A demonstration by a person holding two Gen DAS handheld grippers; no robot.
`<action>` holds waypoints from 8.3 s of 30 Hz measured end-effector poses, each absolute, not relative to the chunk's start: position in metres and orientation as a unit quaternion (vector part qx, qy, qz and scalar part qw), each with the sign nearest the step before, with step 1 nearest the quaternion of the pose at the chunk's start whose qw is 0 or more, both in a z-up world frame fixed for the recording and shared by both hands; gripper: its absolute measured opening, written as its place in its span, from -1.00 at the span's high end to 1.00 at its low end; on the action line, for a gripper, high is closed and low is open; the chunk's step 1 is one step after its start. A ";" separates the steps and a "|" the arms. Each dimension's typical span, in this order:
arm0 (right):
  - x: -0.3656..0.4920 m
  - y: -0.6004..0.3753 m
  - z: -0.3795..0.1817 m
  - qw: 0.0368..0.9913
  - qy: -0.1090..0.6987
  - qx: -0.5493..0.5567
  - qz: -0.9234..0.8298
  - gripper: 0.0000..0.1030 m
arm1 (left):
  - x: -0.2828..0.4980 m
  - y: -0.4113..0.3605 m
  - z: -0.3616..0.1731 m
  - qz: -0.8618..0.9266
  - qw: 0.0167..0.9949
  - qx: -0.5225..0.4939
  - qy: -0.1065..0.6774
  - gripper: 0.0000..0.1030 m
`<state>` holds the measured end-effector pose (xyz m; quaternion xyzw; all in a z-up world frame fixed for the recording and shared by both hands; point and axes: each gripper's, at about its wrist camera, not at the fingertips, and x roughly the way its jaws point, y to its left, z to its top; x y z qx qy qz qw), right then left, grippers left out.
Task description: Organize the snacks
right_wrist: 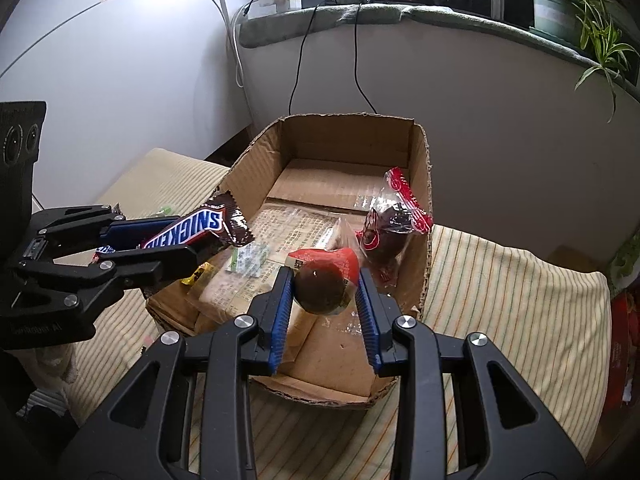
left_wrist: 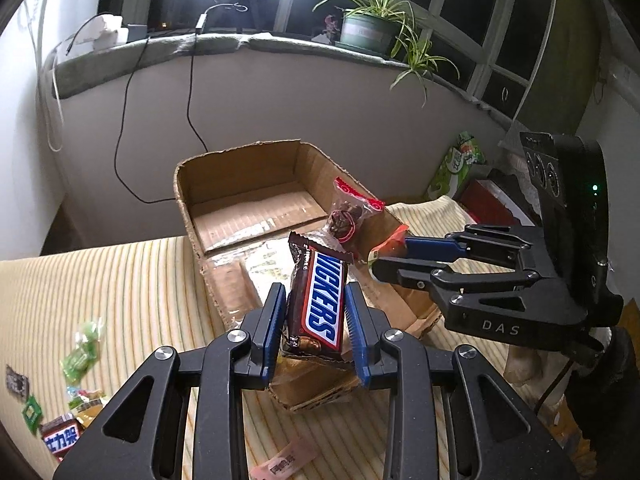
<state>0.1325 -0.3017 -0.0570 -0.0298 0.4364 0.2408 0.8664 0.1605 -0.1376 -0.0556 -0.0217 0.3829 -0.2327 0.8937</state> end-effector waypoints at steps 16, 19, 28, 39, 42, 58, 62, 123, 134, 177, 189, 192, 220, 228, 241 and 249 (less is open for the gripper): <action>0.124 -0.299 -0.041 0.878 0.420 -0.034 0.226 -0.13 | 0.148 -0.129 -0.043 -0.228 0.901 -0.018 0.370 0.43; 0.117 -0.294 -0.035 0.880 0.415 -0.036 0.229 -0.19 | 0.141 -0.122 -0.039 -0.224 0.904 -0.017 0.365 0.43; 0.095 -0.272 -0.022 0.880 0.403 -0.036 0.249 -0.33 | 0.115 -0.079 -0.032 -0.193 0.914 -0.028 0.355 0.23; 0.053 -0.234 -0.017 0.868 0.395 -0.041 0.299 -0.49 | 0.076 0.001 -0.048 -0.129 0.919 -0.048 0.369 0.22; 0.041 -0.223 -0.023 0.859 0.400 -0.049 0.314 -0.49 | 0.068 0.019 -0.060 -0.117 0.915 -0.055 0.383 0.22; 0.028 -0.187 -0.084 0.814 0.468 -0.076 0.335 -0.49 | 0.070 0.035 -0.102 -0.116 0.898 -0.040 0.423 -0.14; 0.032 -0.184 -0.095 0.810 0.480 -0.074 0.329 -0.50 | 0.075 0.029 -0.107 -0.121 0.896 -0.032 0.427 -0.14; 0.021 -0.183 -0.050 0.848 0.424 -0.077 0.308 0.91 | 0.078 0.009 -0.078 -0.133 0.918 -0.018 0.373 0.41; 0.050 -0.222 -0.025 0.876 0.395 -0.054 0.271 0.91 | 0.128 -0.033 -0.051 -0.168 0.923 -0.006 0.346 0.41; 0.128 -0.292 -0.051 0.884 0.401 -0.021 0.239 0.80 | 0.234 -0.127 -0.053 -0.207 0.912 0.032 0.352 0.40; 0.123 -0.287 -0.047 0.891 0.388 -0.037 0.233 -0.32 | 0.230 -0.124 -0.048 -0.204 0.916 0.032 0.345 -0.01; 0.121 -0.287 -0.045 0.893 0.385 -0.034 0.232 -0.43 | 0.228 -0.123 -0.047 -0.204 0.916 0.032 0.344 -0.02; 0.076 -0.234 -0.017 0.893 0.382 -0.047 0.234 -0.86 | 0.160 -0.049 -0.018 -0.165 0.934 0.007 0.316 -0.12; 0.056 -0.197 -0.016 0.880 0.383 -0.058 0.274 -0.86 | 0.134 0.025 -0.030 -0.111 0.937 -0.023 0.330 -0.12; 0.045 -0.119 -0.042 0.843 0.397 -0.094 0.350 -0.76 | 0.096 0.113 -0.089 -0.051 0.916 -0.085 0.389 -0.04; 0.075 -0.096 -0.070 0.823 0.449 -0.049 0.344 -0.31 | 0.095 0.094 -0.102 -0.106 0.905 -0.061 0.407 -0.01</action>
